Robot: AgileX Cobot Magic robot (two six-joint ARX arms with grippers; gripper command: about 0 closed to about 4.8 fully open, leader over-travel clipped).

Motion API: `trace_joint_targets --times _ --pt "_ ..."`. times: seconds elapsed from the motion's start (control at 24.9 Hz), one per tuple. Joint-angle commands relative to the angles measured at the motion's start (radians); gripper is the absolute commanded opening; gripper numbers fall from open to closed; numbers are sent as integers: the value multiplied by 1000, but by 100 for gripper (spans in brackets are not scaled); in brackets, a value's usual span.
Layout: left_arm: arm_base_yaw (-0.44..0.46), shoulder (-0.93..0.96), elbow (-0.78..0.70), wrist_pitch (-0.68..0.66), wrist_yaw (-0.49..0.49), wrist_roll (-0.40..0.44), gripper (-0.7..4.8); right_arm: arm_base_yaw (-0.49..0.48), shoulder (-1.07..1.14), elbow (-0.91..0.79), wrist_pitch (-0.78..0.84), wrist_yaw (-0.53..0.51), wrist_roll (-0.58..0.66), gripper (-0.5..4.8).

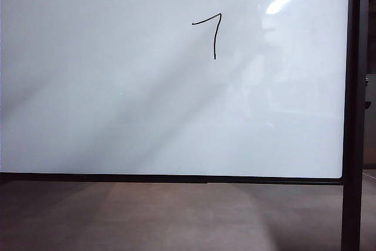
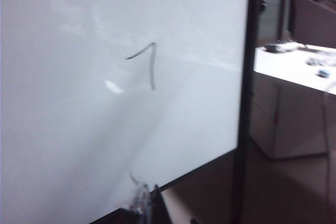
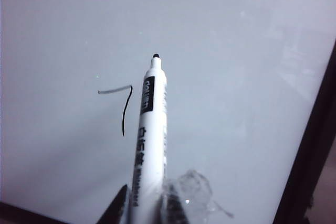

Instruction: Reach to the right to find the marker pen, pick it up, and write the number 7 on the whiteboard.

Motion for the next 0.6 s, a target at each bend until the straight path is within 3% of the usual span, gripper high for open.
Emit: trace_joint_targets --times 0.04,0.36,0.6 --pt "-1 -63 -76 4 -14 7 -6 1 -76 -93 11 -3 0 -5" --pt "-1 -210 -254 -32 -14 -12 -6 0 -246 -319 8 23 48 -5" --pt "-1 -241 -304 -34 -13 -30 -6 1 -324 -396 5 32 48 3"
